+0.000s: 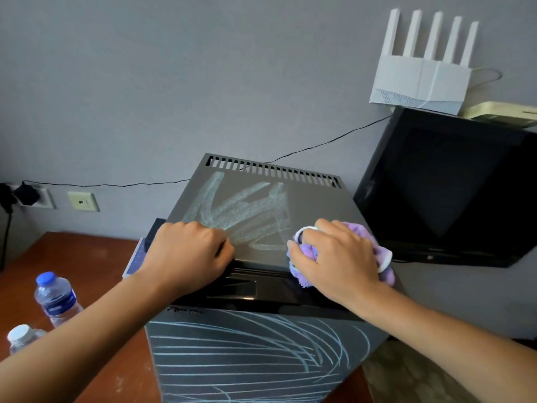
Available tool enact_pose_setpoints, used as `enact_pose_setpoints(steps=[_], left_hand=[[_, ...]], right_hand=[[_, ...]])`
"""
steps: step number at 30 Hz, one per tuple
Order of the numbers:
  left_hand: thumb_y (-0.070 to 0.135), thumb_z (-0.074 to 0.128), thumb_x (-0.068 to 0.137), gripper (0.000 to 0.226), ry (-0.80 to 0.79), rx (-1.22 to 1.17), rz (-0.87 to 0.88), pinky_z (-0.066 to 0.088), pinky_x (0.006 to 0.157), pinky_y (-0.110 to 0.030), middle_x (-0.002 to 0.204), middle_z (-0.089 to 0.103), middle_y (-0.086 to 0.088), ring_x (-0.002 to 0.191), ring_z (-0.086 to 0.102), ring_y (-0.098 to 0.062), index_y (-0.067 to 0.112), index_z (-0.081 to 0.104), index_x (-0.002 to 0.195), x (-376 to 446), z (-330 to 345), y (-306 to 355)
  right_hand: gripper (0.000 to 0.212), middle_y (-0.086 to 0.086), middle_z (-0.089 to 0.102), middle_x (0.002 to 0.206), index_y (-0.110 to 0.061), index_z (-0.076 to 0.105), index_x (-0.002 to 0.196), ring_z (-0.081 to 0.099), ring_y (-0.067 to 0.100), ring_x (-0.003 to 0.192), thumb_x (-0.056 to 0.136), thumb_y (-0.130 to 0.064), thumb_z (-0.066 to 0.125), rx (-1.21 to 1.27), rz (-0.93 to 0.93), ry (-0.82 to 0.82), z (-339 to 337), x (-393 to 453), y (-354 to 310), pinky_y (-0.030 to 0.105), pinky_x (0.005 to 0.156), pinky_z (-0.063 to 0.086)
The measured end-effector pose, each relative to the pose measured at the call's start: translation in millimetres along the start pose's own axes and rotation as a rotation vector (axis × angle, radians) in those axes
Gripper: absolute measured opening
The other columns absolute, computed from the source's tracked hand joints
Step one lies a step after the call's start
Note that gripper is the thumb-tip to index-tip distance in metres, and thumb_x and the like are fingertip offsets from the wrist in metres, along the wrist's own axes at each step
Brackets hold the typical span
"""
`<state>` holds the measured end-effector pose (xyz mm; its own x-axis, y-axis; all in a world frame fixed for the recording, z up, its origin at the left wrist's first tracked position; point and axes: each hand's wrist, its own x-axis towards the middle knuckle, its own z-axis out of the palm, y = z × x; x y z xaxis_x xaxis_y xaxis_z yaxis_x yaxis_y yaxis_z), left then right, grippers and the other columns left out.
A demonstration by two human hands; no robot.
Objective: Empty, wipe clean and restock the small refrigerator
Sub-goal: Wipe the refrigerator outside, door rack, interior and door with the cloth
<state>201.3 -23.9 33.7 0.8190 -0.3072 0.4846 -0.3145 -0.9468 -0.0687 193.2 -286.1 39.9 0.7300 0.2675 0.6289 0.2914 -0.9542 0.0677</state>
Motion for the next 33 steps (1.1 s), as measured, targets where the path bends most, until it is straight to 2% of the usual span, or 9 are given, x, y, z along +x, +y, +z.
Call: enact_pose_setpoints(steps=[3,5,7,10,15,20,26,29,33], left_hand=[[0.037,0.051,0.081,0.04,-0.002,0.003,-0.015,0.016,0.045,-0.021,0.042,0.027,0.001,0.039,0.023,-0.025,0.017,0.035,0.05,0.1,1.5,1.4],[0.036,0.051,0.081,0.04,0.006,0.004,-0.023,0.015,0.046,-0.02,0.041,0.027,0.002,0.038,0.024,-0.025,0.016,0.036,0.05,0.2,1.5,0.7],[0.038,0.048,0.081,0.04,0.007,0.0,-0.03,0.014,0.046,-0.02,0.04,0.033,0.002,0.038,0.027,-0.026,0.015,0.038,0.05,0.1,1.5,0.1],[0.038,0.049,0.082,0.041,0.005,-0.007,-0.035,0.014,0.046,-0.021,0.04,0.035,0.001,0.038,0.026,-0.023,0.014,0.039,0.05,-0.1,2.3,-0.5],[0.038,0.051,0.081,0.041,0.0,-0.008,-0.053,0.012,0.046,-0.02,0.039,0.035,0.001,0.037,0.03,-0.023,0.013,0.04,0.05,-0.8,0.3,0.3],[0.04,0.046,0.083,0.042,0.002,0.007,-0.069,0.01,0.047,-0.021,0.04,0.037,0.001,0.04,0.031,-0.024,0.013,0.039,0.051,-1.6,-0.8,1.4],[0.038,0.048,0.082,0.041,0.003,0.006,-0.065,0.009,0.047,-0.02,0.041,0.026,0.005,0.038,0.025,-0.022,0.016,0.038,0.049,-1.8,-3.8,2.7],[0.035,0.052,0.08,0.04,-0.01,0.001,-0.067,0.01,0.047,-0.02,0.039,0.028,0.004,0.037,0.023,-0.022,0.015,0.04,0.048,-1.9,-3.6,3.8],[0.034,0.052,0.08,0.04,-0.011,-0.014,-0.057,0.009,0.047,-0.019,0.039,0.029,0.003,0.036,0.022,-0.021,0.015,0.038,0.047,-1.9,-2.4,4.0]], right_hand=[[0.044,-0.008,0.048,0.073,-0.025,0.033,0.057,0.058,0.022,0.078,0.09,-0.049,0.046,-0.041,0.066,-0.111,18.9,34.4,2.9,0.034,0.062,0.04],[0.039,-0.007,0.05,0.082,-0.023,0.039,0.06,0.057,0.026,0.088,0.092,-0.043,0.048,-0.032,0.165,-0.221,38.6,71.3,11.7,0.036,0.071,0.044],[0.029,-0.003,0.055,0.087,-0.019,0.052,0.062,0.057,0.03,0.089,0.087,-0.034,0.049,-0.007,0.25,-0.259,62.3,112.0,24.3,0.037,0.075,0.044],[0.021,0.004,0.06,0.094,-0.018,0.064,0.071,0.052,0.032,0.084,0.083,-0.027,0.049,-0.003,0.33,-0.283,95.2,161.4,40.2,0.035,0.072,0.037],[0.018,0.006,0.062,0.087,-0.016,0.06,0.065,0.059,0.035,0.084,0.079,-0.023,0.051,-0.025,0.343,-0.264,120.7,190.9,51.2,0.032,0.066,0.038],[0.015,0.002,0.059,0.085,-0.018,0.061,0.067,0.058,0.032,0.083,0.077,-0.025,0.054,0.013,0.325,-0.286,100.8,170.0,43.0,0.032,0.065,0.034],[0.025,-0.006,0.054,0.083,-0.02,0.047,0.054,0.053,0.025,0.083,0.075,-0.029,0.056,0.031,0.256,-0.292,37.3,85.0,2.1,0.035,0.069,0.041],[0.03,-0.009,0.051,0.076,-0.026,0.036,0.058,0.051,0.019,0.077,0.08,-0.038,0.053,-0.047,0.135,-0.177,8.6,32.9,-14.2,0.032,0.06,0.038],[0.04,-0.012,0.037,0.065,-0.031,0.02,0.058,0.05,0.018,0.063,0.075,-0.036,0.056,-0.013,0.049,-0.017,-3.4,6.3,-20.7,0.031,0.048,0.039]])
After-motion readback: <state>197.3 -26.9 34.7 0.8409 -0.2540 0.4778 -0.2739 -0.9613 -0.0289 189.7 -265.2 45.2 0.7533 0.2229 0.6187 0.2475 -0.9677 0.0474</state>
